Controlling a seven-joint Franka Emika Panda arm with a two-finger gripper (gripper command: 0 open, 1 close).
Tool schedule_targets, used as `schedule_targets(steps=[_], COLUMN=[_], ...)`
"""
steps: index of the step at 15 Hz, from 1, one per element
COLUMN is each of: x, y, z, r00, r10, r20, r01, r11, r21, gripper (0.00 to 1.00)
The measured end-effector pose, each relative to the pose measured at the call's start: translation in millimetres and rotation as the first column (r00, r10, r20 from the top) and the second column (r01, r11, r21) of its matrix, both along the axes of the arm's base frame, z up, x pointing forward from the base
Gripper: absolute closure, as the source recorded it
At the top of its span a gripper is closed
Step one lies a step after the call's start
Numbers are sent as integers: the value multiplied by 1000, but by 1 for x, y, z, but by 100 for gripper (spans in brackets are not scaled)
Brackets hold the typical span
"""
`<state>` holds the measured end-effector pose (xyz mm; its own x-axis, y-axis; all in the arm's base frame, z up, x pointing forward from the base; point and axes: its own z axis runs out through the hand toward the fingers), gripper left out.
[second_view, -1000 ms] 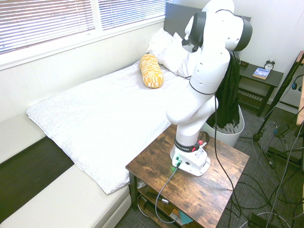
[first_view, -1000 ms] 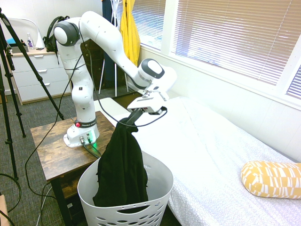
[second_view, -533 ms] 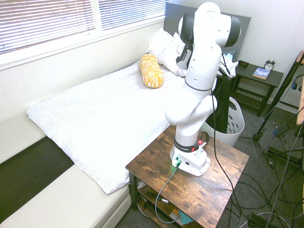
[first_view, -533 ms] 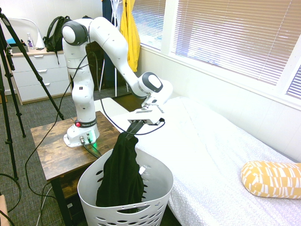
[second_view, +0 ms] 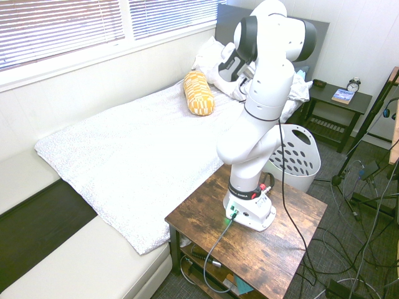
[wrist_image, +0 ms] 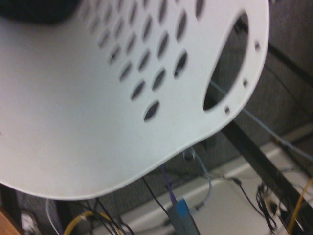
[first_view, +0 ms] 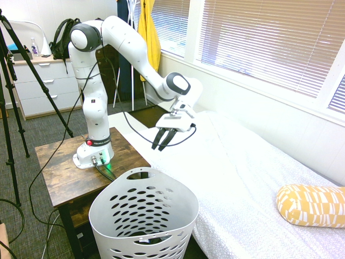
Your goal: Put my clothes in the laundry bag
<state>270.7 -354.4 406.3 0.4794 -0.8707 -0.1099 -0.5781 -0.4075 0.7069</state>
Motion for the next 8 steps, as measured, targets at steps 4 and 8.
schedule_targets(steps=[4, 8], x=[105, 176], y=[106, 264], z=[3, 9], r00=[961, 878], r10=[80, 111], r20=[265, 466], r01=[-112, -249], r11=[988, 937], r21=[106, 246], gripper=[0, 0])
